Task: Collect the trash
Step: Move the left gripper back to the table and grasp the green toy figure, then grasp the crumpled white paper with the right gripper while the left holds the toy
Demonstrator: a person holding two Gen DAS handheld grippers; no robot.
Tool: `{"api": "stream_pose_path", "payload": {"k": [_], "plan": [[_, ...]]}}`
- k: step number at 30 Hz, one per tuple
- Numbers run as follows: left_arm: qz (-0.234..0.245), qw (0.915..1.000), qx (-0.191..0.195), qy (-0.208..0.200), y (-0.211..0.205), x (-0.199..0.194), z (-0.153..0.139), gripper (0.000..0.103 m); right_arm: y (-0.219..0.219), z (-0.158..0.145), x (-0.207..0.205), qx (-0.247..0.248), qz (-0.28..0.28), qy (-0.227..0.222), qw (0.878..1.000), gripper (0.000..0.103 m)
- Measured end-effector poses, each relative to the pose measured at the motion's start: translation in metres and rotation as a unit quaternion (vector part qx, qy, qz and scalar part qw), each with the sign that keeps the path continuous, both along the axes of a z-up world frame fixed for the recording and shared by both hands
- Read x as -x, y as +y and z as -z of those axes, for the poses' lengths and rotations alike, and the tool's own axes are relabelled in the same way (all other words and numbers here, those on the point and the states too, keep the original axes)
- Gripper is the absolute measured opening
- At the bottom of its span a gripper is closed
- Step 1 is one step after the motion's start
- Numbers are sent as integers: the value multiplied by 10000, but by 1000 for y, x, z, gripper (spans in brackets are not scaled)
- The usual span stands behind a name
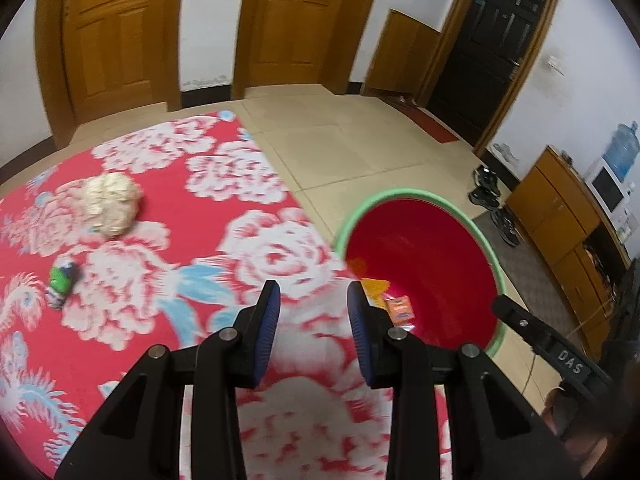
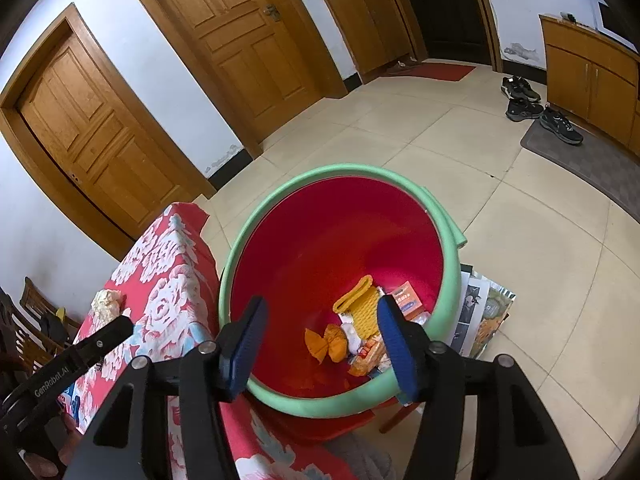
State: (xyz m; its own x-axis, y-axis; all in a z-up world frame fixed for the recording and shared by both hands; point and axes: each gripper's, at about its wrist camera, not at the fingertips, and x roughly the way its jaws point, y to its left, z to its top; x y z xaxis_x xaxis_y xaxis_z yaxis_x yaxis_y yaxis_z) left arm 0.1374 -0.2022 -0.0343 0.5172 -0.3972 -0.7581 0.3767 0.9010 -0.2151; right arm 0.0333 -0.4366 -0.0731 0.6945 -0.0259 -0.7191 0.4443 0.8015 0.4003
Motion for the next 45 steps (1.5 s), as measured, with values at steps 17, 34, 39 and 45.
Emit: {"api": "stream_pose_path", "payload": {"k": [17, 34, 39, 45], "plan": [[-974, 9945, -363, -145, 101, -30, 0, 34, 32, -10, -6, 156, -138, 39, 9998, 65], [-1568, 9855, -633, 146, 161, -63, 36, 35, 57, -18, -20, 285, -349, 113, 9989, 65], [-1568, 9861, -508, 221, 165, -64, 43, 35, 70, -23, -27, 359, -525, 92, 9979, 65], [-1382, 9898, -276, 212, 166, -60, 45, 29, 92, -30, -41, 418, -846, 63, 9955, 65]]}}
